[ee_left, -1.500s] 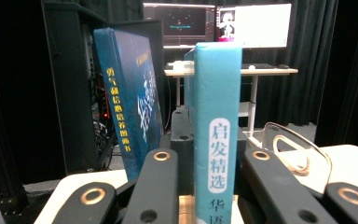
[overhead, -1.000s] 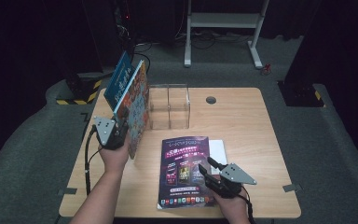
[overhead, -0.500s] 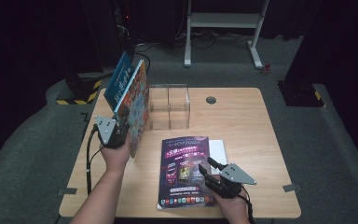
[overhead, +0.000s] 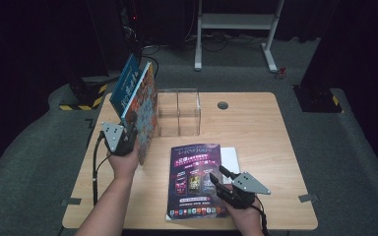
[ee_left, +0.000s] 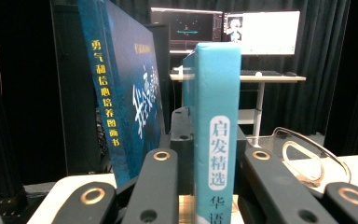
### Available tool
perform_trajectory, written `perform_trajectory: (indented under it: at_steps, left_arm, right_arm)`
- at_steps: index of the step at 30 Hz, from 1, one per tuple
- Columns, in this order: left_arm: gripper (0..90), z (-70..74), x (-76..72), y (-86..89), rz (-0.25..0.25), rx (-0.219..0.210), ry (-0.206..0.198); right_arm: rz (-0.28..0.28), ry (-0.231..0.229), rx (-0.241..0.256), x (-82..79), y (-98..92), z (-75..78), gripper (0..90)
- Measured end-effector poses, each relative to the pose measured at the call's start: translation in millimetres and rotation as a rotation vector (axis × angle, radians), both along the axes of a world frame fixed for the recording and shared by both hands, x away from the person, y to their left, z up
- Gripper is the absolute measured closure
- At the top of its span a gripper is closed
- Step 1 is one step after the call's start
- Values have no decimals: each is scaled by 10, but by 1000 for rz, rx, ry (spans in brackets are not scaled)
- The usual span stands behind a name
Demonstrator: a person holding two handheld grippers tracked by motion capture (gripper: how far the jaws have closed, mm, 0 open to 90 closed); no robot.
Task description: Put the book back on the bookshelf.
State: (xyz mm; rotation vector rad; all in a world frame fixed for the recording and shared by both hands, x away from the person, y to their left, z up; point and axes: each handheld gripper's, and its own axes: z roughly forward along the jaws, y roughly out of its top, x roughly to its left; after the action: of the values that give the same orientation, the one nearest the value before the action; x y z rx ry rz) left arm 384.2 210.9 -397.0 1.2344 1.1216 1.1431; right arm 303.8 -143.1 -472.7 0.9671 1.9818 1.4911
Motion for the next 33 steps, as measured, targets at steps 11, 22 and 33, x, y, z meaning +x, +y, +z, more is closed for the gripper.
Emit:
perform_trajectory:
  at_steps: [11, 22, 33]
  left_arm:
    - [799, -135, -84, 92, -22, -9, -16]
    - [741, -161, -118, 205, 3, 58, -22]
    - [739, -170, -119, 243, 14, 65, -22]
  right_arm:
    - [3, 0, -3, 0, 5, -9, 547]
    - [8, 8, -8, 1, 41, -27, 547]
    - [11, 9, -12, 5, 48, -35, 547]
